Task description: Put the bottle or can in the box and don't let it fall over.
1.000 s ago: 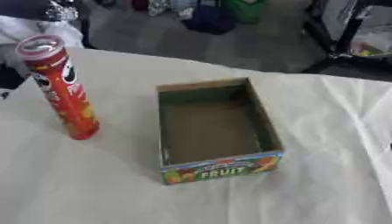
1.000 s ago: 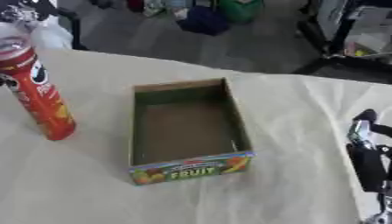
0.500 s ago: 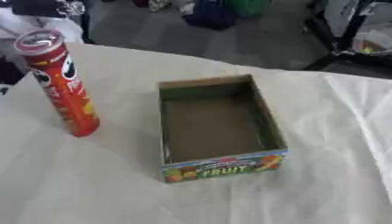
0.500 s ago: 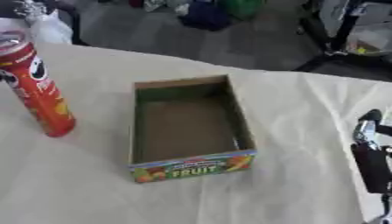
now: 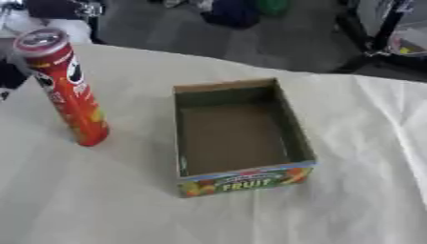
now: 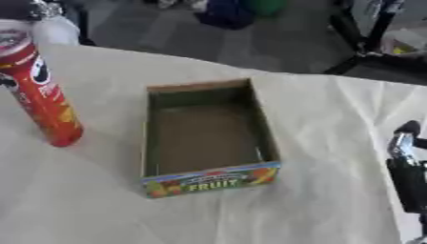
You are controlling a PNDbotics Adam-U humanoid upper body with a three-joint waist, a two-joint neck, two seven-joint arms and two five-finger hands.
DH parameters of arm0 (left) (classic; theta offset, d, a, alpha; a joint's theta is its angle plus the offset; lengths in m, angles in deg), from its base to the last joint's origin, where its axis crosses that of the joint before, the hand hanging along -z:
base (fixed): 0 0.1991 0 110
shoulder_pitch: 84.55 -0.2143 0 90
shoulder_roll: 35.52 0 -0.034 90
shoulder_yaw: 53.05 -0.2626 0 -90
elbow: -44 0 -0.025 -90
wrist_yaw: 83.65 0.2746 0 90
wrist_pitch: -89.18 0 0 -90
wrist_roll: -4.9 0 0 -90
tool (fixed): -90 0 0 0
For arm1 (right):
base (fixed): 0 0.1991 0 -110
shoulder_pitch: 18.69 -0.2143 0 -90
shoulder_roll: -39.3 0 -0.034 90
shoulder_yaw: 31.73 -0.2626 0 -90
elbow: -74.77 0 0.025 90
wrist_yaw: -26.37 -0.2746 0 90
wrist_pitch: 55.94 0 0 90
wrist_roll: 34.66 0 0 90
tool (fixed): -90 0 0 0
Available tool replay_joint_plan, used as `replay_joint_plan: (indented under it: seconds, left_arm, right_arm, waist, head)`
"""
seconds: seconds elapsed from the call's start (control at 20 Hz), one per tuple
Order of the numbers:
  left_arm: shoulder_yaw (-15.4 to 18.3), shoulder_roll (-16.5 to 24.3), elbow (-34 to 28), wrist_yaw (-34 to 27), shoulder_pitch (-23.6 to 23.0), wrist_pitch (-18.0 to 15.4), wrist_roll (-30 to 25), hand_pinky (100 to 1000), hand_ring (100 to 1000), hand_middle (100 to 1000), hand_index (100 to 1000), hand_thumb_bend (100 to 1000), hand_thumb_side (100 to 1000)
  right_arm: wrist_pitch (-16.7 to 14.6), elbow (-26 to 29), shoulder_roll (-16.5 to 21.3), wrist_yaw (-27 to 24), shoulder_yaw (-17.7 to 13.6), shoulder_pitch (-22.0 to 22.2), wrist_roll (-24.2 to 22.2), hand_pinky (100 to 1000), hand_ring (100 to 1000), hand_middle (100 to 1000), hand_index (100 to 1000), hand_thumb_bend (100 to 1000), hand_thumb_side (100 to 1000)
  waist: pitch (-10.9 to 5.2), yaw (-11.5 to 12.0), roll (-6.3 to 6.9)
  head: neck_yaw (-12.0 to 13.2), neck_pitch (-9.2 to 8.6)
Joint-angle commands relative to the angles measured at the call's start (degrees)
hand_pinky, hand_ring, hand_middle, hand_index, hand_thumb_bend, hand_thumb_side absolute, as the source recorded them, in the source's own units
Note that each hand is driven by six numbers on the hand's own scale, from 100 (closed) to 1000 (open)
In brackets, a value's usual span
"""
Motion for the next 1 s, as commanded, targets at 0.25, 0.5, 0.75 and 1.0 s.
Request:
replay_joint_plan:
  seconds: [0.25,0.5,0.75,1.0]
  left_arm:
    - [0.22,0.1,0.56,2.06,1.78,-1.02,0.6,762,877,856,882,114,1000]
    - [0.22,-0.08,0.92,2.72,1.73,-1.23,0.36,750,867,856,878,111,1000]
    - [0.63,0.5,-1.16,-0.26,2.39,-1.65,-0.68,748,858,849,874,100,1000]
    - [1.21,0.65,-2.9,-2.25,3.93,0.23,-0.65,753,863,856,884,100,1000]
  right_arm:
    - [-0.01,1.01,0.42,-0.33,-0.04,-0.59,0.75,374,690,898,947,100,703]
    - [-0.13,1.01,0.26,-0.37,0.0,-0.59,0.94,374,690,898,945,100,705]
    - [-0.06,1.01,0.26,-0.47,0.01,-0.26,1.06,374,690,898,945,100,708]
    - [-0.18,1.01,0.24,-0.55,0.14,-0.31,1.1,374,691,899,946,100,711]
  waist:
    - [-0.43,-0.29,0.5]
    - [-0.11,-0.37,0.57]
    - [0.02,-0.34,0.4]
    - [0.13,-0.02,0.56]
  head:
    - [0.69,-0.69]
    - [0.77,-0.78]
    - [0.56,-0.33]
    - [0.88,-0.08]
